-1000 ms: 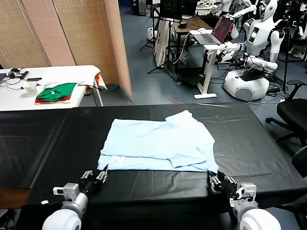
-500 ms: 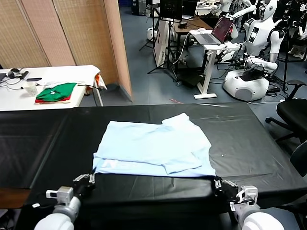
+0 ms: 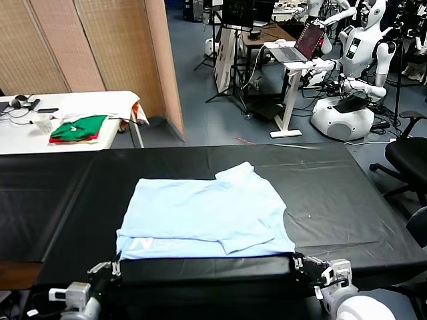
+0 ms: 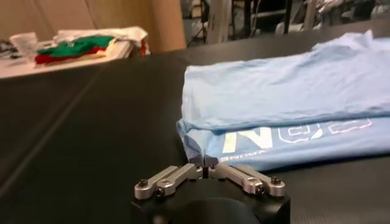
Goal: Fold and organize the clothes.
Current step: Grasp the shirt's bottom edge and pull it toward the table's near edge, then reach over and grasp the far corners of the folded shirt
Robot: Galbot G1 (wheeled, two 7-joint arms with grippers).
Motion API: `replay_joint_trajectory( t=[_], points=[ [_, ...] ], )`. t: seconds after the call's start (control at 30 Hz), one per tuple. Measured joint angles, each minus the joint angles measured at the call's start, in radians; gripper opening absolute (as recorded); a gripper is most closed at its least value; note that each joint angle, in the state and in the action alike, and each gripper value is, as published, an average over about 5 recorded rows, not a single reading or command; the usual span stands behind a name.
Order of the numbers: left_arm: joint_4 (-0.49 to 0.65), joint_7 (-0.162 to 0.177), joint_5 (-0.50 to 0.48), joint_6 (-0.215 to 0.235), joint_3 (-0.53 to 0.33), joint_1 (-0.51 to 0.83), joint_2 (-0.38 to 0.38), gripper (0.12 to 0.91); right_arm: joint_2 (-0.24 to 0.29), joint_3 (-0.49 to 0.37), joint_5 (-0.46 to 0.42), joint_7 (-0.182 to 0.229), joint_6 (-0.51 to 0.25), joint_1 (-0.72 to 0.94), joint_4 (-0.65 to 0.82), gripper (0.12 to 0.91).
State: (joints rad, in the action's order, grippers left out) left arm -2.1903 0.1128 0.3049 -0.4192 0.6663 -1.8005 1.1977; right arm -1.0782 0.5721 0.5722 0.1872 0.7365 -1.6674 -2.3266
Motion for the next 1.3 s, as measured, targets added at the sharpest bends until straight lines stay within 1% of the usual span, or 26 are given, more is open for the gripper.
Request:
replay_joint_trajectory(
  t=[0.03,0.07,0.1,0.13,0.17,0.23,0.27,0.33,0.43,0.5,0.6,0.7,0.8,0.87,0.97,1.13,1.3],
  points=[
    [-0.006,0.005,0.004,-0.007,0.003,-0.003,0.001,0.462,-0.001,0.002,0.003,-0.001,0.000,-0.004,-0.011,0.717],
    [-0.013,0.012,0.009,-0.015,0.007,-0.004,0.003,0.519,-0.003,0.005,0.009,-0.002,0.000,-0.005,-0.022,0.781],
    [-0.019,0.018,0.015,-0.023,0.011,-0.005,0.003,0.575,-0.004,0.009,0.017,-0.005,0.000,-0.005,-0.032,0.825],
    [-0.026,0.025,0.021,-0.030,0.016,-0.004,0.003,0.651,-0.006,0.012,0.026,-0.009,0.000,-0.002,-0.040,0.854],
    [-0.032,0.030,0.027,-0.035,0.022,-0.003,0.003,0.708,-0.007,0.016,0.034,-0.014,0.000,0.004,-0.047,0.884],
    [-0.044,0.035,0.039,-0.037,0.033,0.000,0.000,0.815,-0.008,0.017,0.043,-0.022,0.000,0.031,-0.048,0.900],
    [-0.049,0.033,0.046,-0.034,0.039,0.002,-0.002,0.852,-0.008,0.014,0.044,-0.024,0.000,0.053,-0.042,0.904],
    [-0.055,0.020,0.062,-0.019,0.049,0.012,-0.007,0.893,-0.007,0.002,0.044,-0.023,0.000,0.118,-0.015,0.906],
    [-0.043,-0.002,0.093,0.011,0.052,0.052,-0.016,0.905,-0.005,-0.033,0.045,-0.016,0.000,0.245,0.058,0.907],
    [-0.022,-0.006,0.124,0.013,0.045,0.098,-0.024,0.906,-0.004,-0.067,0.045,-0.012,0.000,0.340,0.120,0.907],
    [0.019,0.007,0.191,-0.017,0.024,0.184,-0.041,0.907,-0.007,-0.125,0.043,-0.010,0.000,0.481,0.219,0.907],
    [0.066,0.030,0.277,-0.050,-0.002,0.284,-0.063,0.907,-0.019,-0.187,0.037,-0.011,0.000,0.610,0.327,0.907],
    [0.126,0.052,0.359,-0.080,-0.029,0.391,-0.090,0.907,-0.034,-0.243,0.025,-0.015,0.000,0.717,0.442,0.907],
    [0.174,0.060,0.397,-0.092,-0.050,0.461,-0.110,0.907,-0.044,-0.276,0.014,-0.019,0.000,0.776,0.511,0.907],
    [0.254,0.061,0.429,-0.101,-0.085,0.559,-0.140,0.907,-0.060,-0.316,-0.001,-0.027,0.000,0.848,0.599,0.907],
    [0.389,0.050,0.442,-0.108,-0.171,0.695,-0.184,0.907,-0.086,-0.360,-0.007,-0.042,0.000,0.938,0.725,0.907],
    [0.516,0.040,0.465,-0.141,-0.258,0.813,-0.192,0.907,-0.104,-0.389,-0.012,-0.058,0.000,0.996,0.811,0.907]
  ],
)
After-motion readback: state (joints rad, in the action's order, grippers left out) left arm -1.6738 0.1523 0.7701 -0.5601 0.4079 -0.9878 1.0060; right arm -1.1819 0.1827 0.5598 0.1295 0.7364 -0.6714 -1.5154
